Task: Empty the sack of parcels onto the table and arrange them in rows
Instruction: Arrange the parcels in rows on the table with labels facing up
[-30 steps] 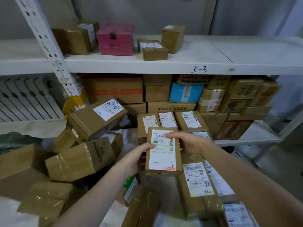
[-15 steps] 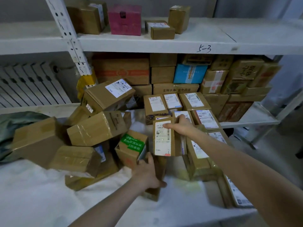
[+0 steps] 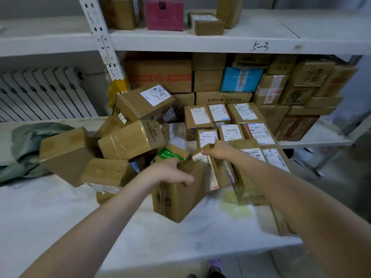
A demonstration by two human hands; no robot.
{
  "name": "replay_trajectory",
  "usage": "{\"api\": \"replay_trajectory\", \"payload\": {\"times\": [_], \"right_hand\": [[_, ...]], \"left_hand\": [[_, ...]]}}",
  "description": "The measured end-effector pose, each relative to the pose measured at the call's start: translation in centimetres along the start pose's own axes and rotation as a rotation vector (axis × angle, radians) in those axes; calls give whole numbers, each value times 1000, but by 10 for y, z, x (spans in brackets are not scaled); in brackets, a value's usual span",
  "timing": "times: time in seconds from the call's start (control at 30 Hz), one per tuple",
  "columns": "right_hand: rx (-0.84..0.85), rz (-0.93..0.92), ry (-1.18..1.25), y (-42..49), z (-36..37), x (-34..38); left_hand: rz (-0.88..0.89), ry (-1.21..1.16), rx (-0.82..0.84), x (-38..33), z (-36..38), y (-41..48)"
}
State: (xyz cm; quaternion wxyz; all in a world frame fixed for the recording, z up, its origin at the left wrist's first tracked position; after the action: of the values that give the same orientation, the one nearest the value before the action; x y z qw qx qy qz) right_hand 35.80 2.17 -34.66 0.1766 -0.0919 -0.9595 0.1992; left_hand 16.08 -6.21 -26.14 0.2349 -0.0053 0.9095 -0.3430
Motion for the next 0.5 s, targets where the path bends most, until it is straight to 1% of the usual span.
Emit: {"api": "replay_trajectory", "payload": {"times": [0.03, 0.13, 0.17, 0.2, 0.27, 0.33, 0.4, 0.5], "right_hand": [[-25, -14, -19, -1, 5, 1], [-243, -72, -203, -8, 15, -1], [-266, -125, -248, -10, 17, -2], [-242, -212, -288, -11, 20, -3], [-122, -389, -373, -14, 31, -7], [-23, -465, -547, -21, 44, -10], [-38, -475, -696, -25, 48, -14], [-120, -492, -808, -26, 45, -15]], "left_hand": [[14, -64, -3, -1, -7, -4], [53, -204, -33, 3, -15, -8], [58, -233, -46, 6, -15, -8], [57, -262, -58, 9, -14, -7], [40, -327, -56, 14, -11, -5], [15, -380, -35, 18, -8, -5], [-1, -405, -21, 19, -7, -3], [10, -468, 21, 25, -5, -1]]}}
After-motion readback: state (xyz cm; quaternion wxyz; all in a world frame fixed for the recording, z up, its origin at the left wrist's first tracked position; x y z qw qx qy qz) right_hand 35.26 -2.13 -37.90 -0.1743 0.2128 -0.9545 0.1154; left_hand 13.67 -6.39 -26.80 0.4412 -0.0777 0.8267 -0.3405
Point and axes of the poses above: each hand's wrist, its own y-axis towards the middle knuckle, its own z-axis out of the palm, x = y × z, the point moved 1 cm from there along y, towards the middle knuckle, and after that the axes turned 8 degrees about -y, right-handed, at the moved point
